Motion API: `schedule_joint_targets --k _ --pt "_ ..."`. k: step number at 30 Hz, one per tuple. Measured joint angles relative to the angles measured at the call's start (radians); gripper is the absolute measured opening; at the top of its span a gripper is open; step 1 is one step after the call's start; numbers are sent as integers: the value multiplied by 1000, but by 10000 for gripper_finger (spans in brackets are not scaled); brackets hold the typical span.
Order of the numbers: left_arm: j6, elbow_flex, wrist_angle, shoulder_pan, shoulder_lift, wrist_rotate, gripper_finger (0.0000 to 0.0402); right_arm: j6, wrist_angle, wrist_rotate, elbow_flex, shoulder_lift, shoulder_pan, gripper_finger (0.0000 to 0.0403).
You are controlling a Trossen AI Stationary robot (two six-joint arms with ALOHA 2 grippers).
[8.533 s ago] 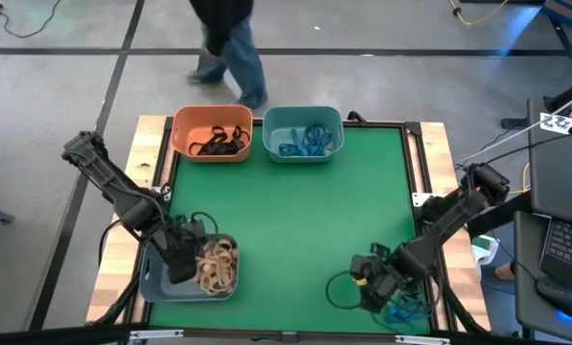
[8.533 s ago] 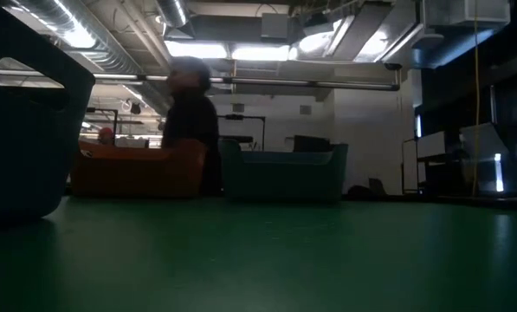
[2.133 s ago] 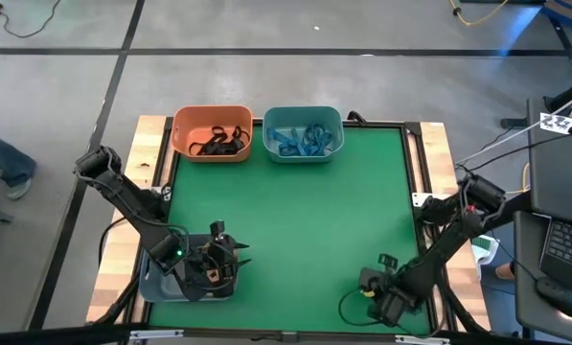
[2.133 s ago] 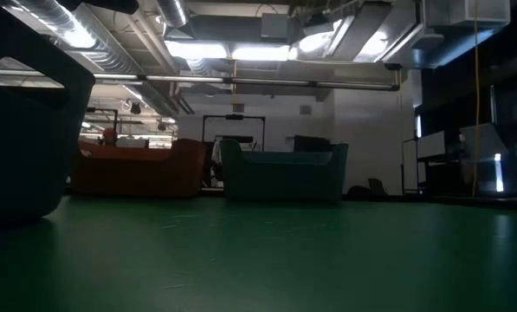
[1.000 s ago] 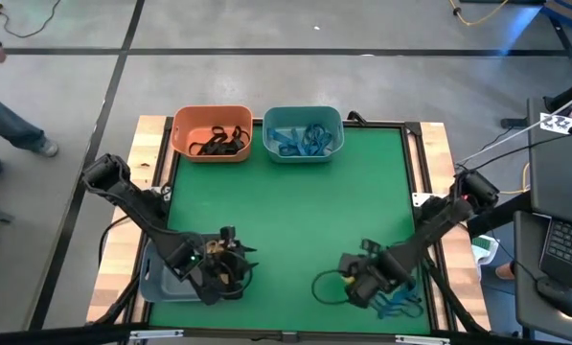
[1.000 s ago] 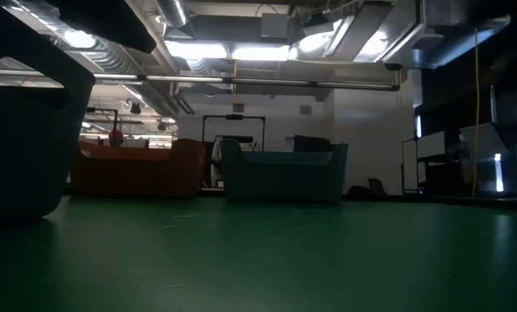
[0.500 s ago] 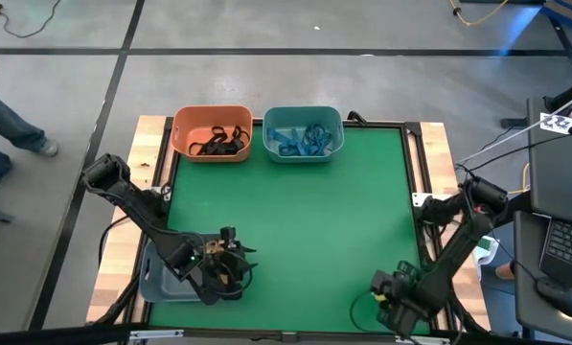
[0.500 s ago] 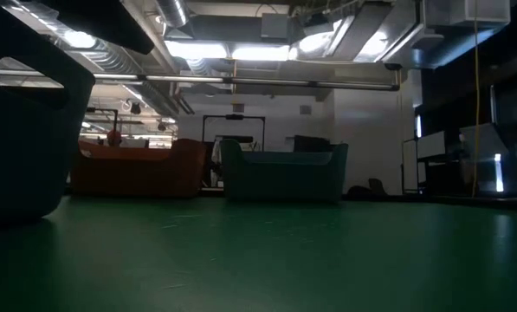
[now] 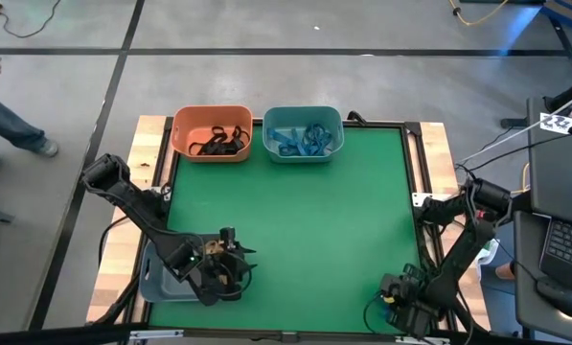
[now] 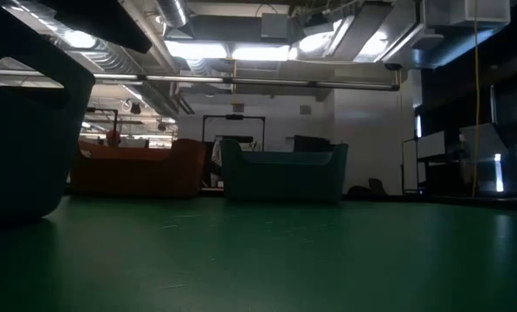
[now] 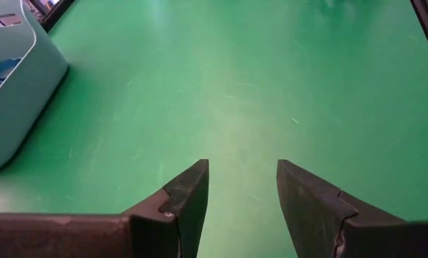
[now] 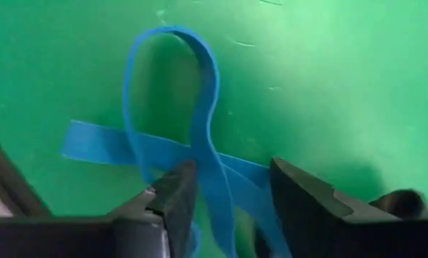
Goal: Sort rubber bands into baskets
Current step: Put the blue rubber band into the green bin
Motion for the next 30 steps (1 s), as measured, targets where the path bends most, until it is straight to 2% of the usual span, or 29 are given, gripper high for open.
schedule_joint_targets --k 6,14,19,22,30 --pt "0 0 -1 0 0 0 161 -8 19 45 -17 -3 -6 127" --pt "12 0 -4 0 0 0 161 -42 20 87 -22 0 -7 10" --pt "12 0 -5 0 0 0 161 -63 32 104 -22 1 -20 19" --pt "11 0 -5 0 0 0 161 -97 45 101 -20 1 -42 8" --pt "10 0 -4 0 0 0 161 -288 49 178 69 1 -125 7"
